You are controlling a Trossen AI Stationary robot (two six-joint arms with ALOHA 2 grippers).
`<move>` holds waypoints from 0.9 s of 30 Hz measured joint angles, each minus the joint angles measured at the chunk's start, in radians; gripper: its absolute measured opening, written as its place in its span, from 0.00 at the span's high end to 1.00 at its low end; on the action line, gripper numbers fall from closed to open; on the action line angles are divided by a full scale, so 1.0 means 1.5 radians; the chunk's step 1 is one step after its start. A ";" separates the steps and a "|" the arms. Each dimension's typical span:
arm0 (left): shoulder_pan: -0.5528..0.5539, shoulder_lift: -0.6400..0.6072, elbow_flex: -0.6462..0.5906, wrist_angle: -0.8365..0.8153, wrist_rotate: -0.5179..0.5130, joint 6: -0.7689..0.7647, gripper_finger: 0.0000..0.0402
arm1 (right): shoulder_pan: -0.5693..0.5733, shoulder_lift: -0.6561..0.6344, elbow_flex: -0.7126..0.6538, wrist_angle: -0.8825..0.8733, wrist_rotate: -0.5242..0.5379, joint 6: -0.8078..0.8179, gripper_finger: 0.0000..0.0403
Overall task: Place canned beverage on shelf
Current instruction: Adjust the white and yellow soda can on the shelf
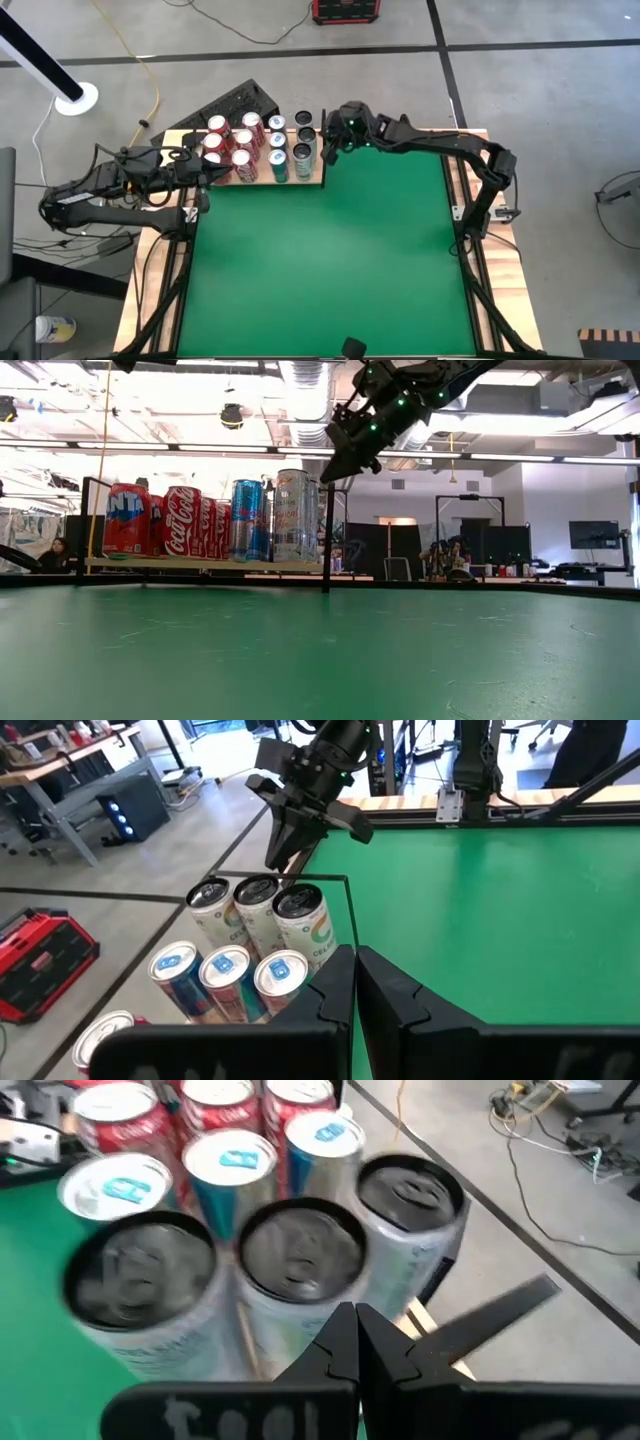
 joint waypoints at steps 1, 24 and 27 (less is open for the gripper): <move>0.000 0.000 0.000 0.001 0.000 0.000 1.00 | 0.000 0.000 0.000 0.001 0.000 0.000 0.96; 0.000 0.000 0.000 -0.004 0.000 0.003 1.00 | -0.003 0.036 0.006 0.015 -0.006 0.012 0.96; 0.000 0.000 0.000 -0.004 0.000 0.007 1.00 | -0.002 0.041 0.018 0.014 -0.018 0.012 0.96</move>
